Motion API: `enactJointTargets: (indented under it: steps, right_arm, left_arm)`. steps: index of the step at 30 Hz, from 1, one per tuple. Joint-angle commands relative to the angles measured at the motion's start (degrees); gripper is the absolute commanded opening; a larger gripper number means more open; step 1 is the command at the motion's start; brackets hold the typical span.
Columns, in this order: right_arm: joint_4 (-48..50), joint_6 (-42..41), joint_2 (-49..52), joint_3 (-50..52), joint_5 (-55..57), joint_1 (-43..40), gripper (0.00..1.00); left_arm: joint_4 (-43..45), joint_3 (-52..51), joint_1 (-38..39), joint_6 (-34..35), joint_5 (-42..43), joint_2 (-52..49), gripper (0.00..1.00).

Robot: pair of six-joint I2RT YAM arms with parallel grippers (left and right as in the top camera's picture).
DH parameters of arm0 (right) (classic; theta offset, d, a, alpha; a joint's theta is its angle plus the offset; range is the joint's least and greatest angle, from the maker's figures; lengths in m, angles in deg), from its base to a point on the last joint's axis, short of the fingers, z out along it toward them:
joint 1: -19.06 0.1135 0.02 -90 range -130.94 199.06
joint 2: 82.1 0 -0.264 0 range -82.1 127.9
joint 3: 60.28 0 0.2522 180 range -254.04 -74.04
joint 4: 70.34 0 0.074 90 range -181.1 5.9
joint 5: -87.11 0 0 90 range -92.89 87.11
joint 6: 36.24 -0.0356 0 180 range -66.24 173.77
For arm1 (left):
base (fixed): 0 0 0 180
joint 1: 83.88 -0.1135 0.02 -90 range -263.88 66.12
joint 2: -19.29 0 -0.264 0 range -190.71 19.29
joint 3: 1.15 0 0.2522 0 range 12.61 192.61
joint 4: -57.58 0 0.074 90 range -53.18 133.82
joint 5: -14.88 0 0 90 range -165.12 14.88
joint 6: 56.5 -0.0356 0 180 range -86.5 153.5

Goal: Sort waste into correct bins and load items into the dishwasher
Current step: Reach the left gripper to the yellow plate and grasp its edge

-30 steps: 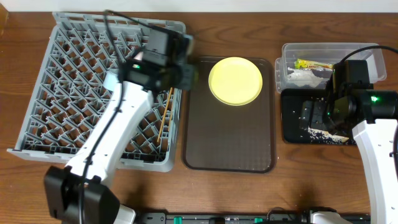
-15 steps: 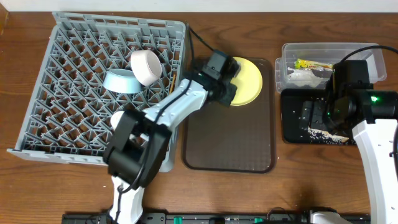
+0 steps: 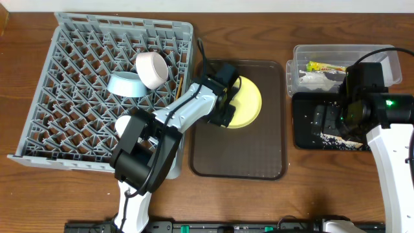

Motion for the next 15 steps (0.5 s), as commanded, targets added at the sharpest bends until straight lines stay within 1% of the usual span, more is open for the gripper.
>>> enactJointTargets:
  steps: [1,2,3,5,7,9,15]
  right_arm:
    - [-0.07,0.55,-0.35,-0.81,0.59,-0.22,0.95]
    - [-0.07,0.55,-0.35,-0.81,0.61,-0.22,0.95]
    - [-0.07,0.57,-0.35,-0.81,0.59,-0.22,0.95]
    - [-0.07,0.57,-0.35,-0.81,0.59,-0.22,0.95]
    - [-0.07,0.57,-0.35,-0.81,0.61,-0.22,0.95]
    - [-0.07,0.55,-0.35,-0.81,0.59,-0.22,0.95]
    - [0.0,0.57,-0.35,-0.81,0.61,-0.22,0.96]
  left_arm:
    - [-2.62,-0.42,-0.2,-0.33,-0.83,1.01,0.06]
    - [-2.82,-0.33,-0.2,-0.33,-0.83,1.73,0.07]
    - [-2.75,-0.31,-0.2,-0.33,-0.85,2.62,0.11]
    - [-1.97,-0.09,-0.2,-0.33,-0.68,4.92,0.36]
    - [0.11,-0.07,0.0,-0.33,-0.17,7.78,0.47]
    - [2.21,-0.07,0.72,-0.33,-0.2,10.05,0.55]
    - [4.17,-0.13,6.05,-0.37,3.21,9.46,0.57]
